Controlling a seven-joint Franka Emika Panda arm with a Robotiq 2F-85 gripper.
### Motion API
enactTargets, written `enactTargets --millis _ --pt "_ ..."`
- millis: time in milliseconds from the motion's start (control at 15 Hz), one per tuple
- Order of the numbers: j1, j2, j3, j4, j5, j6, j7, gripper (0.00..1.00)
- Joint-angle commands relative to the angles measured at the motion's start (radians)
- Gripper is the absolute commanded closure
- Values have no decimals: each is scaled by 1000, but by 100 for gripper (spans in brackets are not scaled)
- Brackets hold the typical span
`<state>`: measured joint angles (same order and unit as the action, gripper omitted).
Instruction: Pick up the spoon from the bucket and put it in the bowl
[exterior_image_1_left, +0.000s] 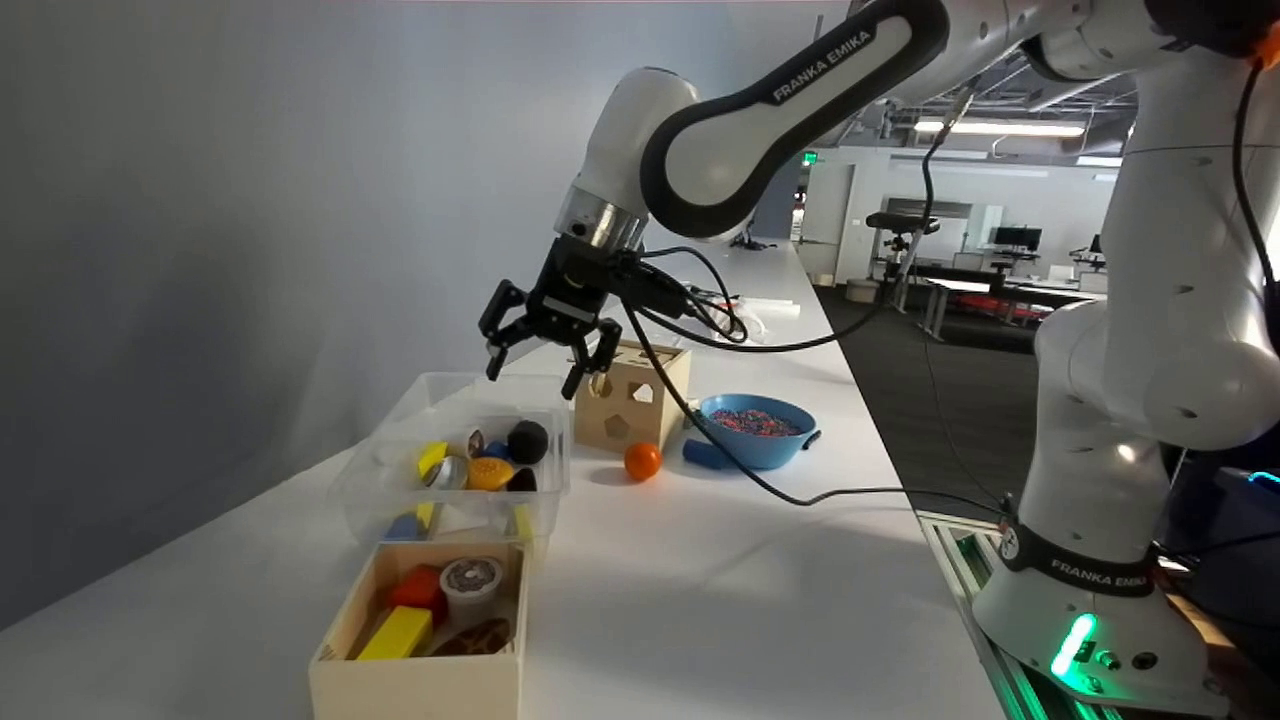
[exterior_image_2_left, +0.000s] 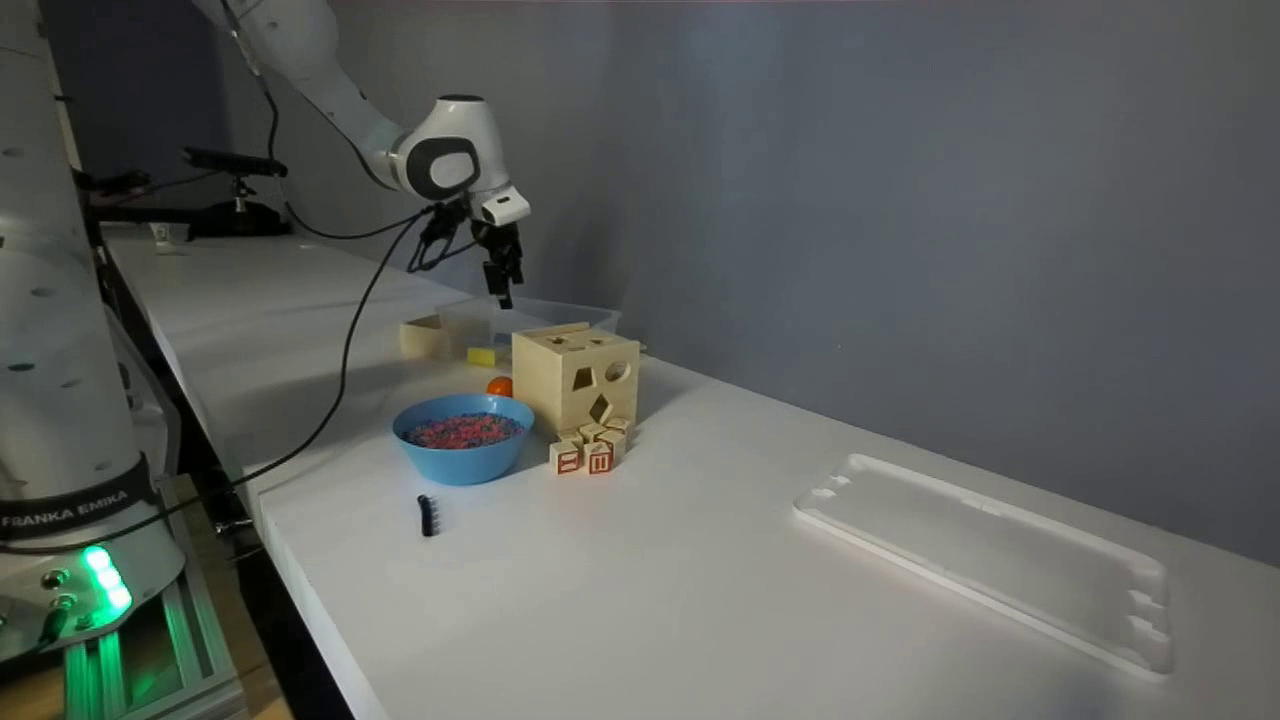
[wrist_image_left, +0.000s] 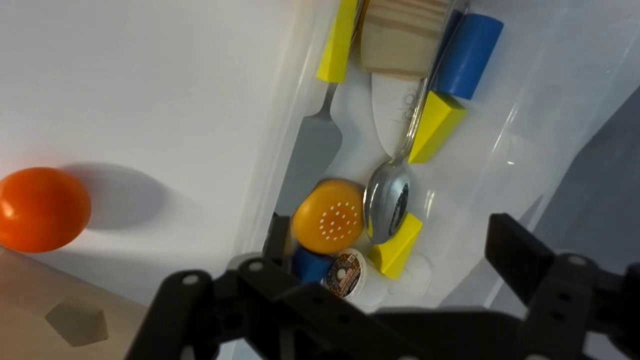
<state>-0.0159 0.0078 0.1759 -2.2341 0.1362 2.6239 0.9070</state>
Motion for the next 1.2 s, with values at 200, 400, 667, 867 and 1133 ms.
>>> enactTargets --millis 200,400,667,867,1133 --pt "41 -2 -50 -2 3 1 -8 0" --pt "49 72 -56 49 21 74 -21 0" --pt "69 169 -60 144 60 82 -76 0" --pt "83 256 -64 224 75 29 -82 0" --pt "92 365 -65 313 111 -43 -90 34"
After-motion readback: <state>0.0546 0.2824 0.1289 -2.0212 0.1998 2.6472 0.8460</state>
